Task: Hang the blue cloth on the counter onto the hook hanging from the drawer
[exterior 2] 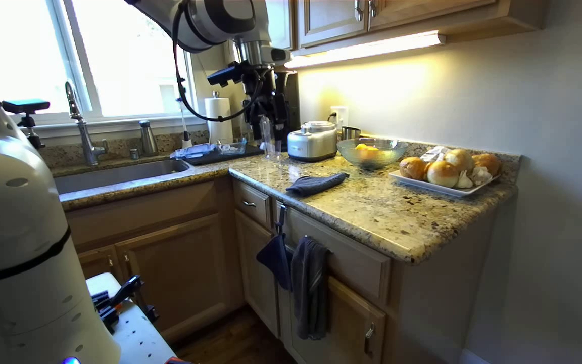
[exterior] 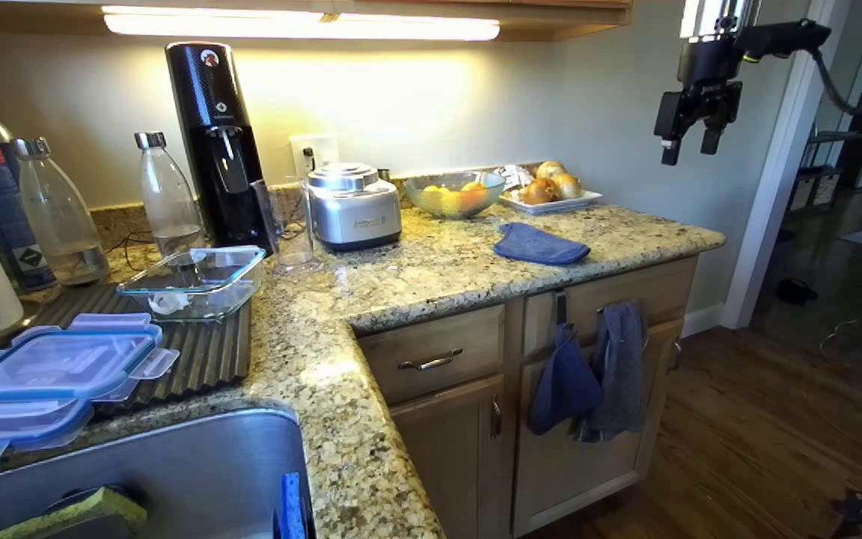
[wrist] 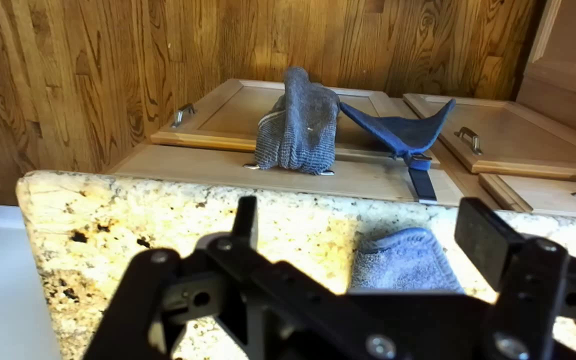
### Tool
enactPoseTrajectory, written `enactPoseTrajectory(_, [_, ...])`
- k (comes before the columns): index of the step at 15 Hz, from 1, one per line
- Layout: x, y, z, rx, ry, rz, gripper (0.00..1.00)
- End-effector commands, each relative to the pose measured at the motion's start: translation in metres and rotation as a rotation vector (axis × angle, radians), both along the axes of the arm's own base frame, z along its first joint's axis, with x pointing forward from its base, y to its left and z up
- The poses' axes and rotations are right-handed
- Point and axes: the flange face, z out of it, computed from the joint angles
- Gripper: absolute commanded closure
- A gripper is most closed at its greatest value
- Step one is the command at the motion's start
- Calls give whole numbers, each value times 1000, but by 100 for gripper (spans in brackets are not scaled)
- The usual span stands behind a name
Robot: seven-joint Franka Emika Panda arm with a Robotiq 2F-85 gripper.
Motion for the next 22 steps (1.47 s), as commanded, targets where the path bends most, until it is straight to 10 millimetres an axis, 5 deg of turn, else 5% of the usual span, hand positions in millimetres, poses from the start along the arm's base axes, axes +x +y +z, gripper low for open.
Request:
enactPoseTrajectory(1, [31, -8, -20, 50, -46, 15, 0])
enactPoseTrajectory(14, [141, 1, -82, 69, -65, 91, 0])
enactPoseTrajectory(22, [146, 3, -87, 61, -56, 79, 0])
